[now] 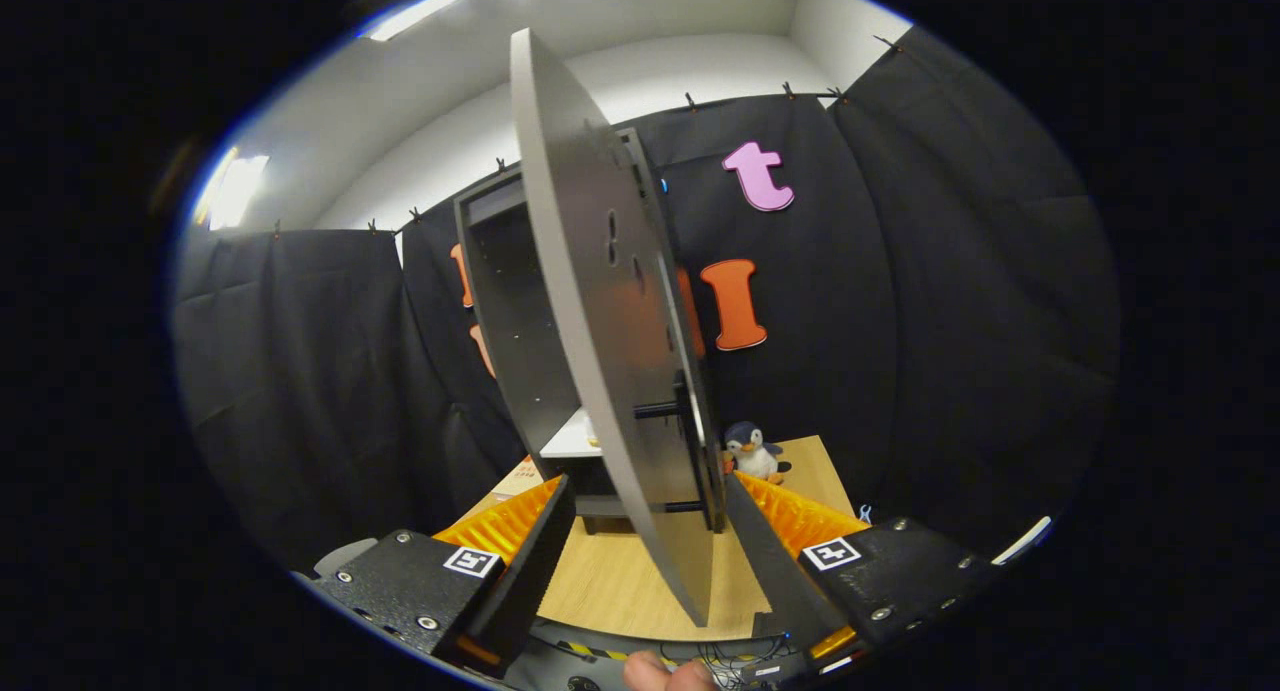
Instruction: Open the shoe cabinet door, grab the shoes and put them into the shoe cabinet, then close the shoe cabinet door.
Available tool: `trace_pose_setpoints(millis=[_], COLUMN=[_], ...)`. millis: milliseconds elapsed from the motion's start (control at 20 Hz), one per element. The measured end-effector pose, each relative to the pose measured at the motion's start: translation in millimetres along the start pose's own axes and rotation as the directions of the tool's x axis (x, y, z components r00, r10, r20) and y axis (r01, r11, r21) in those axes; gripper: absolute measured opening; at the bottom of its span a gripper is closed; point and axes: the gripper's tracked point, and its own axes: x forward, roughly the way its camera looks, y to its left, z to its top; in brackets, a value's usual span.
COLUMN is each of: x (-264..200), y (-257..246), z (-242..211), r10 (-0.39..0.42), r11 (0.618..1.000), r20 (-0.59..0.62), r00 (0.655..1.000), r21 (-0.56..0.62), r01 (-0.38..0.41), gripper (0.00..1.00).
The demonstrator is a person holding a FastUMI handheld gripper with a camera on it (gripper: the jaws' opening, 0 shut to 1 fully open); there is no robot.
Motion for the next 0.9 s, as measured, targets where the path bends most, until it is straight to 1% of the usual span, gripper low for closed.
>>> trace_pose_setpoints(millis=[100, 200, 350, 450, 550, 750, 900], x=[8, 22, 38, 51, 54, 66, 77], y=[-19, -30, -28, -18, -10, 24, 54], z=[1, 0, 1, -7, -3, -14, -19], r10=[-0.012, -0.019, -0.010, 0.002, -0.001, 0.031, 0.028], r11=[1.000, 1.000, 0.999, 0.997, 0.993, 0.992, 0.991], r20=[0.006, -0.002, -0.007, -0.035, -0.033, -0.060, -0.064], r00=[1.000, 1.000, 1.000, 0.999, 0.999, 0.998, 0.998], r21=[0.016, 0.000, -0.039, -0.079, -0.122, -0.119, -0.131], r01=[0.012, 0.019, 0.010, -0.005, -0.003, -0.038, -0.037], gripper=[0.94, 0.94, 0.94, 0.95, 0.93, 0.92, 0.93])
